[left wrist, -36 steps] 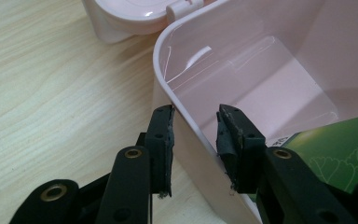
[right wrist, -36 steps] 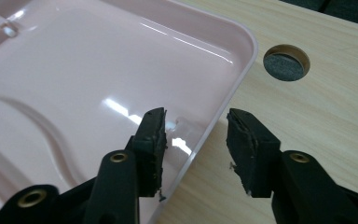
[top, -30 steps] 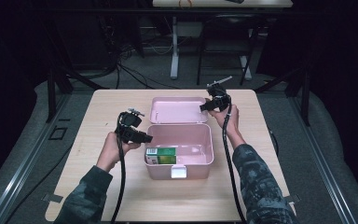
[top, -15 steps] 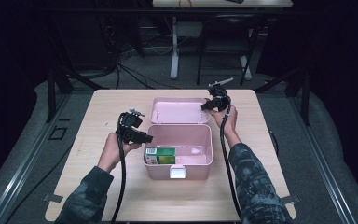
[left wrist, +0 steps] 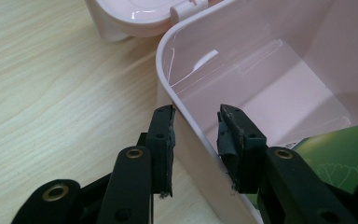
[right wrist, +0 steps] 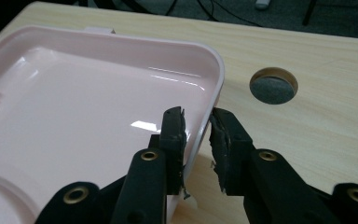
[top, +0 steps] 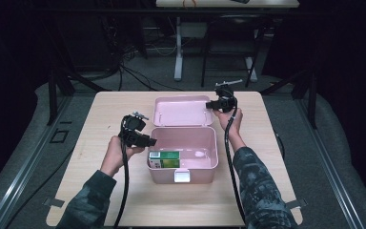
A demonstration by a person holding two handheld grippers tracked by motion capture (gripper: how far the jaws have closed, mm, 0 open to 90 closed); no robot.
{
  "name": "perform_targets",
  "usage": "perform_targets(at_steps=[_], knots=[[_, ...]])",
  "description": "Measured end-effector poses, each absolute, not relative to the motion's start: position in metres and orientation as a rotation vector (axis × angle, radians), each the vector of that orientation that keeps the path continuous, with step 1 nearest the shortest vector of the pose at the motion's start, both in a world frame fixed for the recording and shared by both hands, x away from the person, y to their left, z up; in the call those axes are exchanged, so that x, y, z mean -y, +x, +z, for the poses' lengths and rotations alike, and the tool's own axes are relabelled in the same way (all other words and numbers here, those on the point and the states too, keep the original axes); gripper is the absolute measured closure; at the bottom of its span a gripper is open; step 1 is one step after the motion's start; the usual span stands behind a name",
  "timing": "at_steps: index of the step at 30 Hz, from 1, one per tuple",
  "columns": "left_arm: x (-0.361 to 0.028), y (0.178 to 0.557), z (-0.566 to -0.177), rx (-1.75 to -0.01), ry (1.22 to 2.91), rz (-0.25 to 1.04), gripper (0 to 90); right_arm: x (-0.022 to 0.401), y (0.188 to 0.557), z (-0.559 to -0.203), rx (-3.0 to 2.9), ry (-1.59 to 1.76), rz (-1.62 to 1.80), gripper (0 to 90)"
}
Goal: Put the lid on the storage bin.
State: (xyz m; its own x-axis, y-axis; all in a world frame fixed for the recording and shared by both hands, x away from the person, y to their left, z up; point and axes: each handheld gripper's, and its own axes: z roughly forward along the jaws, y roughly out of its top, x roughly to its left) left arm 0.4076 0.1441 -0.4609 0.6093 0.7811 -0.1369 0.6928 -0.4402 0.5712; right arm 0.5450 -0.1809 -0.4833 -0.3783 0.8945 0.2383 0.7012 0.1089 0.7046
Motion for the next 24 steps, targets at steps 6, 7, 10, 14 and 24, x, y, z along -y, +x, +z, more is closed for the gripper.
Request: perform_targets(at_steps=[6, 7, 10, 14, 24], knots=[[-0.143, 0.407, -0.461, -1.159, 2.242, 0.201, 66.2, 0.185, 0.542, -0.479, -2.106, 1.589, 1.205, 76.3], [-0.143, 0.407, -0.461, -1.160, 2.244, 0.205, 66.3, 0.186, 0.541, -0.478, -2.106, 1.590, 1.214, 76.5], [-0.143, 0.407, -0.461, -1.162, 2.243, 0.210, 66.3, 0.187, 0.539, -0.475, -2.086, 1.581, 1.245, 77.3], [-0.142, 0.406, -0.461, -1.163, 2.246, 0.215, 66.2, 0.190, 0.536, -0.470, -2.077, 1.554, 1.285, 78.0], [-0.141, 0.406, -0.461, -1.173, 2.246, 0.234, 65.0, 0.197, 0.523, -0.460, -2.039, 1.448, 1.386, 90.0]])
